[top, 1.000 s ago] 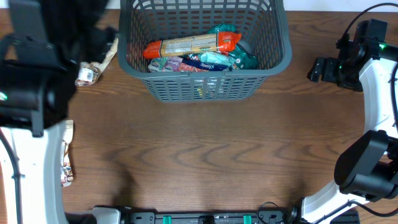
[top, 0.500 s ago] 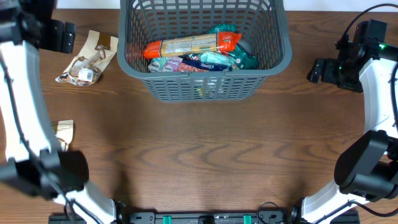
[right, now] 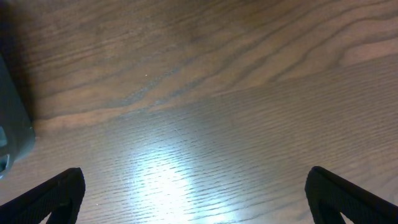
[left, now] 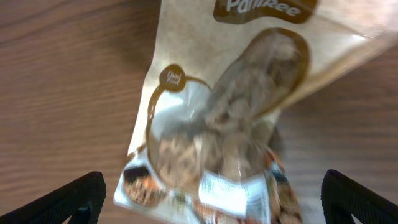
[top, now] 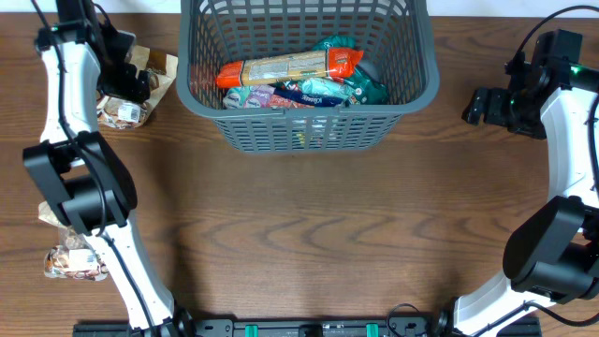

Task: Pack container
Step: 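Move the left gripper back to the upper PanTree snack bag, then grasp the upper PanTree snack bag with the left gripper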

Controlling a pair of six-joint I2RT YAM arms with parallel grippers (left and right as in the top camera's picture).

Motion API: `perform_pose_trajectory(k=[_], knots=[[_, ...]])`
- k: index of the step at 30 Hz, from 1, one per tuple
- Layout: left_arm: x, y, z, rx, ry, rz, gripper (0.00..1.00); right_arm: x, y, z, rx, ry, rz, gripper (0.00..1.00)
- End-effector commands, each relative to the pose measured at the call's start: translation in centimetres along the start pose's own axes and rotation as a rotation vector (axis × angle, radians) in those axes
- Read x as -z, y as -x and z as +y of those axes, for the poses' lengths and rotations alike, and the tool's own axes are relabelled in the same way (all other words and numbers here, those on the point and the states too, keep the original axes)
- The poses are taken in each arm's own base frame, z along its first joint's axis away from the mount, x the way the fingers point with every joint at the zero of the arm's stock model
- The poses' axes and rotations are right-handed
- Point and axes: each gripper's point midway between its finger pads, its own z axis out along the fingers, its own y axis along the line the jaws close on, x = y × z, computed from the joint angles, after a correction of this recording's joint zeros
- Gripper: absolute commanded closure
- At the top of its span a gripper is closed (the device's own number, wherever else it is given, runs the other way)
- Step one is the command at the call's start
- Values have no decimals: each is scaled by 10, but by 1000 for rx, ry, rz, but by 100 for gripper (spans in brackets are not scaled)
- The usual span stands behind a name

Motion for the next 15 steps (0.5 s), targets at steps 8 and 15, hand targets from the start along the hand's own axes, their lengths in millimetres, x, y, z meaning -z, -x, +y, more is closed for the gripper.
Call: perform_pose_trajectory(k=[8, 15], knots=[[-57, -11, -5, -43, -35, 56, 2, -1, -3, 2, 7, 3, 12, 1], [-89, -17, -9, -47, -51, 75, 2, -1, -7, 2, 7, 3, 28, 1]])
